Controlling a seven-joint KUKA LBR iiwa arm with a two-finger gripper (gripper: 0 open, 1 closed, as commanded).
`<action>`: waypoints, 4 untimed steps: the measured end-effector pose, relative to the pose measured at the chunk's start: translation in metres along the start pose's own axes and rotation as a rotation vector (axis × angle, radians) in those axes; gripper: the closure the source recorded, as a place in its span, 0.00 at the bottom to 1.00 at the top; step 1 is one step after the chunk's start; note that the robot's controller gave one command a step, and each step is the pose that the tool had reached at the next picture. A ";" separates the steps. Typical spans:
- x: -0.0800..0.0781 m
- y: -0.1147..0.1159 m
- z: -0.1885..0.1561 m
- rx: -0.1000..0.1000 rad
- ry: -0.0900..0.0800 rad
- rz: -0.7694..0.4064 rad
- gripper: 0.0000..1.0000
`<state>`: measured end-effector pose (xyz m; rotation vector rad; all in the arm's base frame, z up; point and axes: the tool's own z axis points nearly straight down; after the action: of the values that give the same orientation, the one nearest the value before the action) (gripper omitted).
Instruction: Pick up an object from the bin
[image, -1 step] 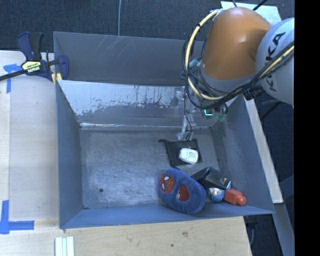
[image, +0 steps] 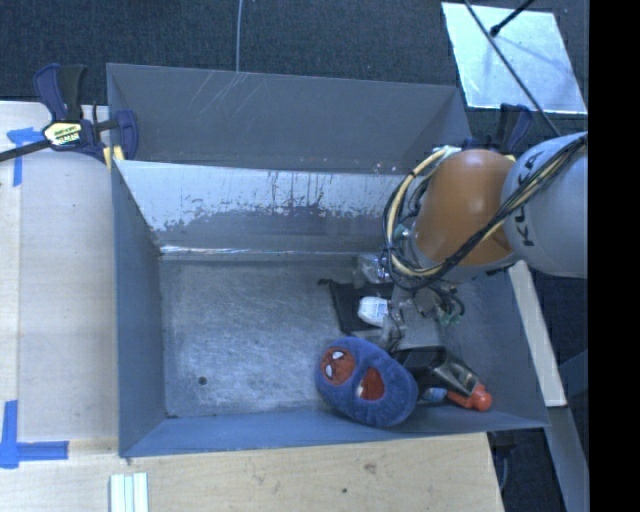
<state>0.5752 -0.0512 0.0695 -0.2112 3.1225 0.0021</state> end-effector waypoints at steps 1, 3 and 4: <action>-0.013 0.021 -0.032 0.002 0.004 0.184 0.00; -0.013 -0.002 0.001 0.003 0.011 0.389 0.00; -0.014 -0.002 0.000 0.003 0.009 0.387 0.00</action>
Offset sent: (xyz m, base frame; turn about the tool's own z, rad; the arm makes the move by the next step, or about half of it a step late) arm 0.0085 0.0219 0.0305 0.1845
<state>0.5893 -0.0517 0.0694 0.3948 3.1143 -0.0005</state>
